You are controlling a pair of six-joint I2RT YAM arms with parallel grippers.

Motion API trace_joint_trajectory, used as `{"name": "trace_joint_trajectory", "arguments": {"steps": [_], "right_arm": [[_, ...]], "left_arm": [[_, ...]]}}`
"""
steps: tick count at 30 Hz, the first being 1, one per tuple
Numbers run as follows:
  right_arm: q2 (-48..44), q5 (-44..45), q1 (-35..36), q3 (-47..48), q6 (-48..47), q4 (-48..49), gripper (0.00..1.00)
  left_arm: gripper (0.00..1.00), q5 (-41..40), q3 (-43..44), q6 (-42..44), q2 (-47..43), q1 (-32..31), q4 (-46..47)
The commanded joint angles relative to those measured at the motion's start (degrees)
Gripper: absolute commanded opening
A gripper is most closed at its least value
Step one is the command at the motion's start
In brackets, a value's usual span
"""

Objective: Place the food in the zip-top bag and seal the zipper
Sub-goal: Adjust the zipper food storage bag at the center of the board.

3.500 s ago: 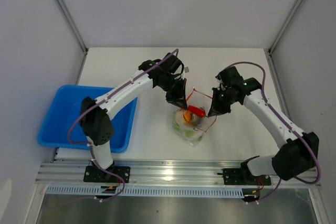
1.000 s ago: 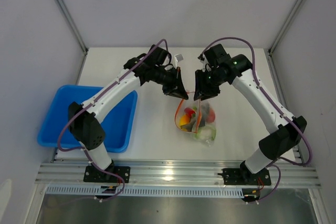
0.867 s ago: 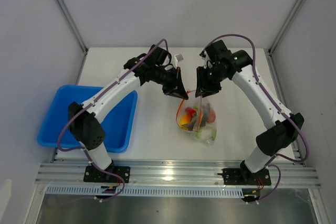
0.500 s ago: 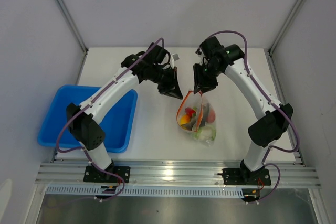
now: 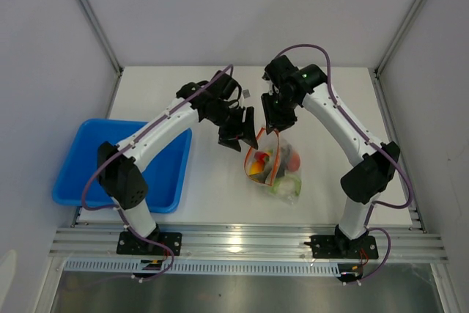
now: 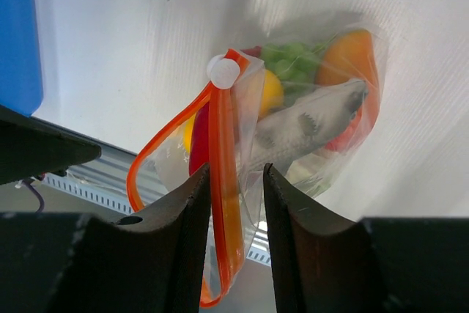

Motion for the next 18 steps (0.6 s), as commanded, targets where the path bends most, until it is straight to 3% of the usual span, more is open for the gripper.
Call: {"name": "trace_joint_trajectory", "arguments": {"steps": [1, 7, 12, 16, 17, 18], "right_arm": [[0.06, 2.23, 0.32, 2.74, -0.34, -3.54, 0.37], [-0.03, 3.28, 0.32, 2.48, -0.07, -3.71, 0.35], [0.06, 4.07, 0.50, 2.39, -0.34, -3.71, 0.32], [-0.12, 5.03, 0.59, 1.78, -0.60, -3.97, 0.29], [-0.29, 5.12, 0.67, 1.60, -0.69, -3.98, 0.25], [-0.47, 5.13, 0.76, 0.99, -0.69, -4.06, 0.22]], "left_arm": [[0.65, 2.20, -0.69, 1.09, 1.97, -1.54, 1.91], [0.61, 2.20, -2.45, 1.88, 4.18, -3.39, 2.53], [0.49, 1.94, -3.24, 2.49, 6.38, -4.71, 1.91], [0.28, 1.85, -2.37, 3.20, 6.81, -4.71, 1.21], [0.08, 1.94, -1.05, 3.72, 7.16, -4.71, -0.27], [0.00, 2.02, -0.08, 3.90, 7.34, -4.71, -1.33]]}}
